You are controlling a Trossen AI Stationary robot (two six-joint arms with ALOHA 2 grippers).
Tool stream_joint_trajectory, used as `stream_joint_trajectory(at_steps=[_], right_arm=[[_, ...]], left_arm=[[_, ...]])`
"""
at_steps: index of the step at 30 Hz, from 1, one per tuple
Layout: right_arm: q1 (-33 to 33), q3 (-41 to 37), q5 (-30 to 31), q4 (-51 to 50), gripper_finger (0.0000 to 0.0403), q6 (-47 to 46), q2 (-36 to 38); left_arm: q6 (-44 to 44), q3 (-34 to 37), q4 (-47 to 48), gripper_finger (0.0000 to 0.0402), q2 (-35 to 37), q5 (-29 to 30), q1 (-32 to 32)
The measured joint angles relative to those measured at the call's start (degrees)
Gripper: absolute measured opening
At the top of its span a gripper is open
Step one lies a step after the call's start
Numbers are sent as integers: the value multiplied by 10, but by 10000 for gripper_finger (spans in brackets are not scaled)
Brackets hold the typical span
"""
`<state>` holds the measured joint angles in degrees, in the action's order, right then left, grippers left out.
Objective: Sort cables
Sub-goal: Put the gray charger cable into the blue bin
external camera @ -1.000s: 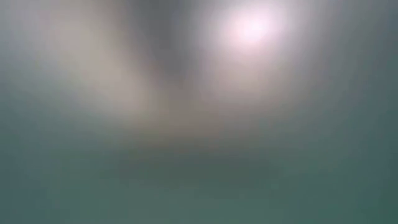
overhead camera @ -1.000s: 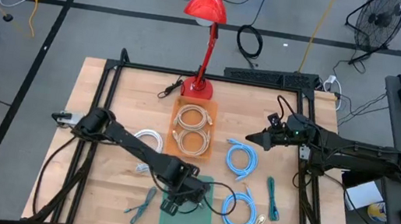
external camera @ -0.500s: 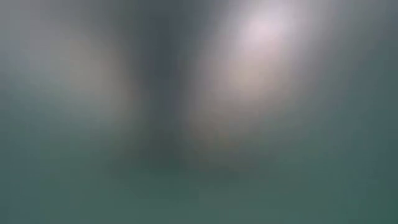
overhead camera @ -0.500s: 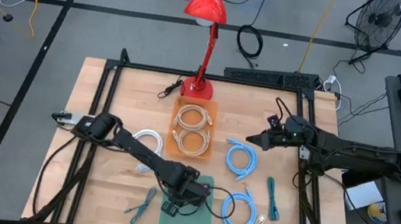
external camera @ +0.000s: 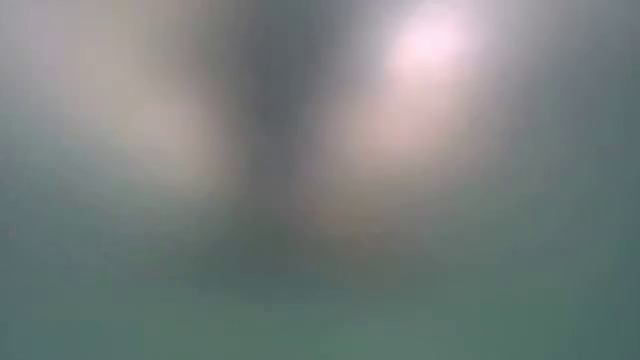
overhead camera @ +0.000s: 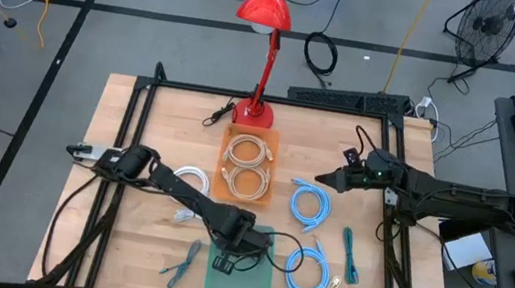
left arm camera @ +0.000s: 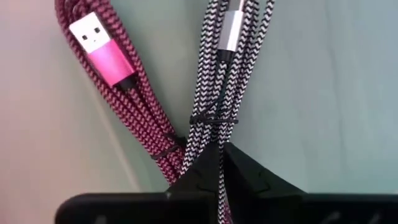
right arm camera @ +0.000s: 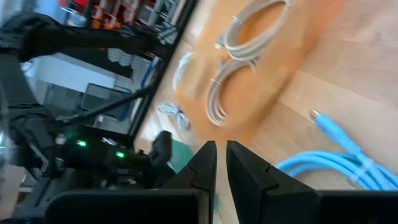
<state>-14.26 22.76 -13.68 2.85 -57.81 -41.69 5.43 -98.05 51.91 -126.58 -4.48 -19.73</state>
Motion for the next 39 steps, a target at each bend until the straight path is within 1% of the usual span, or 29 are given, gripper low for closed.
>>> stream_joint_trajectory(at_steps=[2,6,8,11,13,17,19,22,28,34,39], right_arm=[[0,0,0,13,29,0,0],[0,0,0,31,29,0,0],[0,0,1,30,29,0,0],[0,0,1,30,29,0,0],[0,0,1,30,29,0,0],[0,0,-1,30,29,0,0],[0,0,-1,30,29,0,0],[0,0,-1,30,29,0,0],[0,0,-1,30,29,0,0],[0,0,-1,30,29,0,0],[0,0,-1,30,29,0,0]], left_arm=[[20,-10,20,9,0,-1,3],[26,-51,64,5,2,-3,7],[33,-73,70,3,9,-6,10],[69,-100,71,3,25,-36,19],[90,-114,87,2,29,-52,23],[126,-115,123,2,27,-108,27],[145,-110,127,1,27,-150,28],[165,-99,107,1,27,-202,29],[190,-67,51,1,27,-231,30],[196,-32,-26,0,27,-240,31],[195,-9,-69,0,27,-237,37]])
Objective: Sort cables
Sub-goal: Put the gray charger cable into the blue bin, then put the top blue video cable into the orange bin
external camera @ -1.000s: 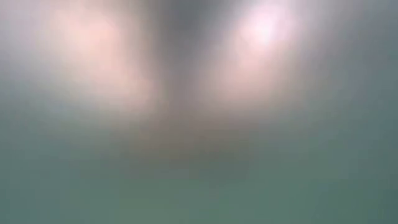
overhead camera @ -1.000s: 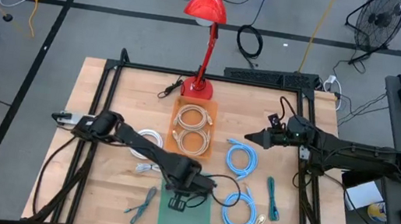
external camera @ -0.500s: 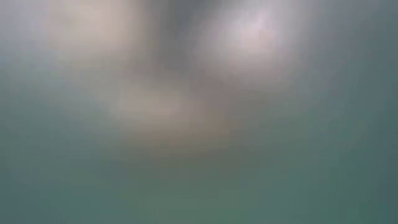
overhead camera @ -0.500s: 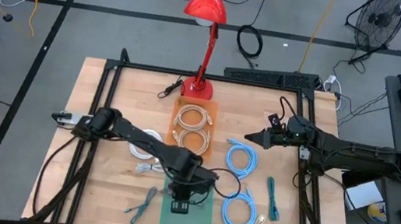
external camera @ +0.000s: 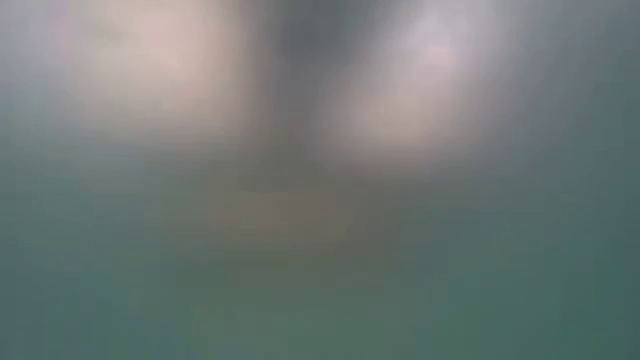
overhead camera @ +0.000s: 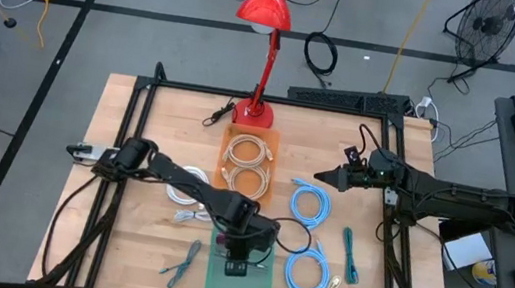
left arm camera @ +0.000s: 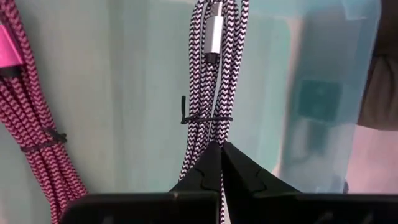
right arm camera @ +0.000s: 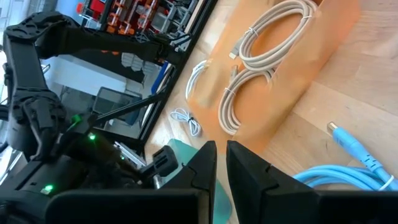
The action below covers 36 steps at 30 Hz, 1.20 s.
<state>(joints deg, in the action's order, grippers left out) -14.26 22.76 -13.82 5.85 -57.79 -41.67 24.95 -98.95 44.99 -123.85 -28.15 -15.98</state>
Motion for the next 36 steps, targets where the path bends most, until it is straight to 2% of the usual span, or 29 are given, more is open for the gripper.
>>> stream_joint_trajectory(at_steps=[11,22,27,32,36], right_arm=[[0,0,0,0,29,0,0],[0,0,0,0,29,0,0],[0,0,0,0,29,0,0],[0,0,0,0,29,0,0],[0,0,1,0,29,0,0]], left_arm=[[33,49,-90,0,0,2,20],[39,73,-96,13,0,-3,32],[43,73,-85,43,0,25,32],[54,73,-63,113,0,43,32],[17,62,-65,164,7,37,29]])
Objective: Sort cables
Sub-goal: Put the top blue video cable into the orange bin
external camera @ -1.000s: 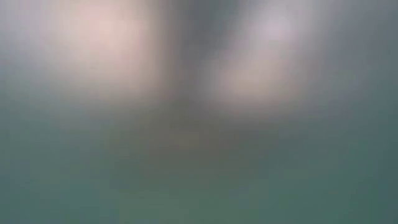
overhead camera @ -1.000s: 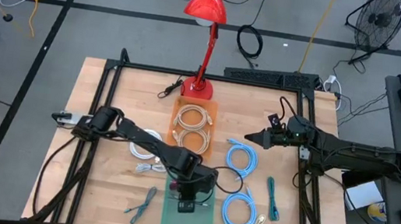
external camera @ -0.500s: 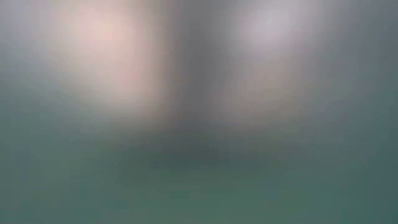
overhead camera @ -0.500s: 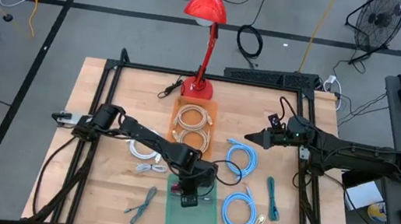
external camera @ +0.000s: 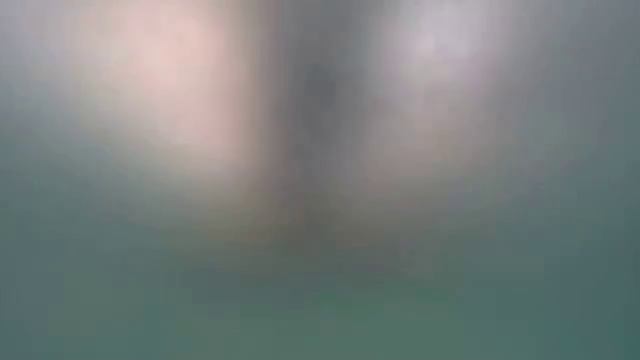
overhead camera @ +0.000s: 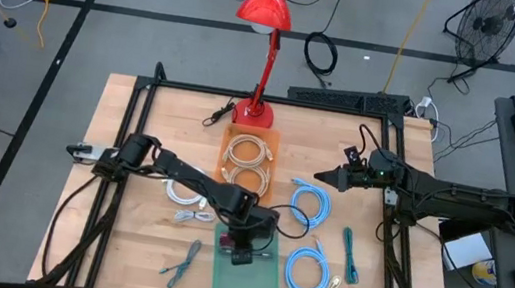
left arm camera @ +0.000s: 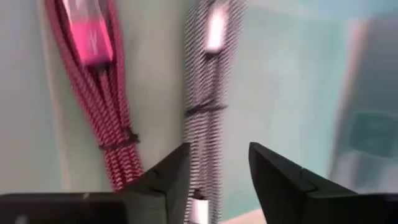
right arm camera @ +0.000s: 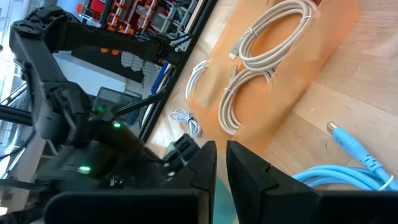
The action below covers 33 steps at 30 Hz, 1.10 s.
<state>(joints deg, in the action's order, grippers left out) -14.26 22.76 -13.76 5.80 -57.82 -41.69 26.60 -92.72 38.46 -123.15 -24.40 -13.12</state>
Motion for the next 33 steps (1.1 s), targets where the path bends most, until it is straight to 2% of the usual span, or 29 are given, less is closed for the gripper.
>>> stream_joint_trajectory(at_steps=[3,5,8,12,13,19,26,33], right_arm=[[0,0,0,0,29,0,0],[0,0,0,0,29,0,0],[0,0,0,0,29,0,0],[0,0,0,0,29,-2,0],[0,0,0,0,29,-2,0],[0,0,0,0,29,-13,0],[0,0,0,0,29,-15,0],[0,0,0,0,29,-15,0]], left_arm=[[-7,-17,-11,169,5,-4,-2],[-14,-20,-9,154,4,-22,-4],[-22,-19,-1,109,3,-35,-5],[-41,-20,20,20,4,-28,-4],[-43,-19,23,11,5,-29,-4],[-47,-20,62,3,23,-29,-10],[-48,-20,138,1,90,76,-10],[-2,-20,198,1,151,196,-19]])
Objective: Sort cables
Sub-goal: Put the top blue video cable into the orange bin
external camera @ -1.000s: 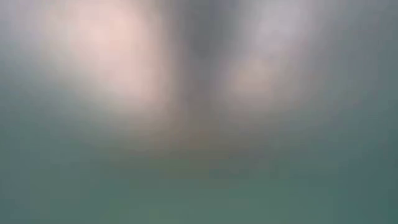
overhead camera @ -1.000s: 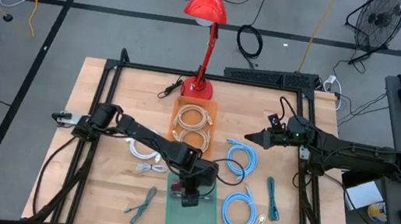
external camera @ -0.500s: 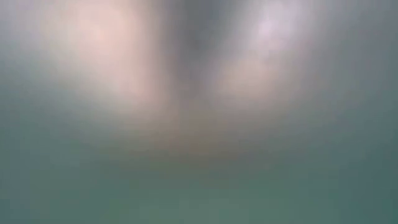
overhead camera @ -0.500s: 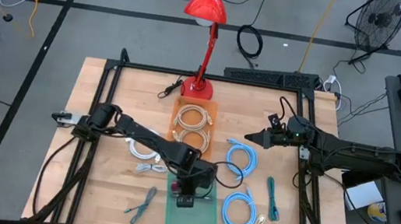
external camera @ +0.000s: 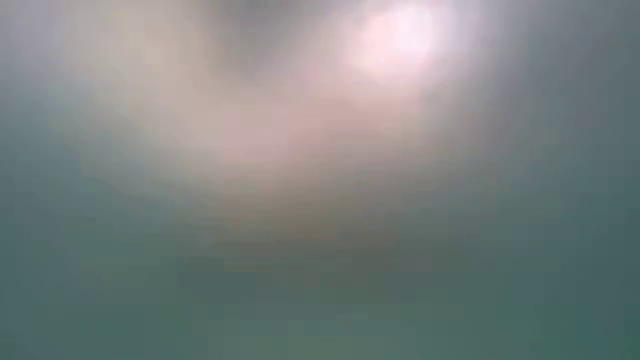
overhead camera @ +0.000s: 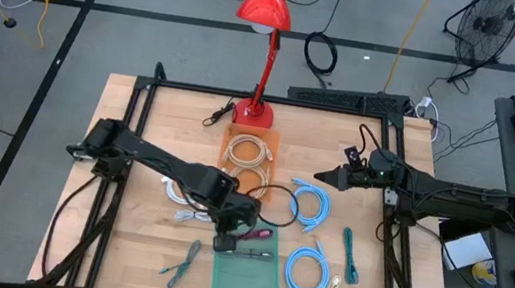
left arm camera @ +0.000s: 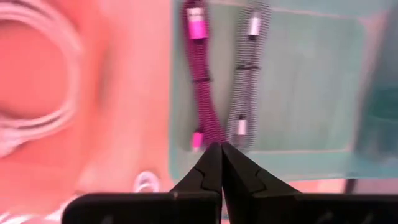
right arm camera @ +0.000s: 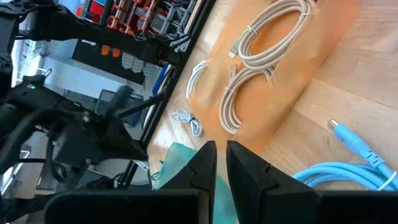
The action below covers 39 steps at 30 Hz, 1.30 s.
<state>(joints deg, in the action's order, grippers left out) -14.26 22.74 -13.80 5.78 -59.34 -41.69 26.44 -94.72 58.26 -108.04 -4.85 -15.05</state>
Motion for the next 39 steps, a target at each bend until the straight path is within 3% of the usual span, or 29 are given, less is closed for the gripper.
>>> stream_joint_trajectory(at_steps=[7,14,17,21,25,30,34,39], right_arm=[[0,0,0,0,29,-2,0],[1,0,0,0,29,-15,0],[1,0,0,0,29,-15,0],[1,0,0,0,29,-15,0],[1,0,4,0,29,-14,0],[1,0,27,0,29,-7,0],[1,0,33,-2,29,-1,0],[1,0,42,-25,29,-2,0]], left_arm=[[31,0,92,1,10,97,-2],[138,5,291,2,31,224,30],[177,32,268,1,97,261,44],[192,112,146,2,220,293,62],[154,242,-35,2,354,257,88],[111,432,-255,2,488,87,134],[116,532,-273,4,544,49,155],[93,576,-281,5,568,59,177]])
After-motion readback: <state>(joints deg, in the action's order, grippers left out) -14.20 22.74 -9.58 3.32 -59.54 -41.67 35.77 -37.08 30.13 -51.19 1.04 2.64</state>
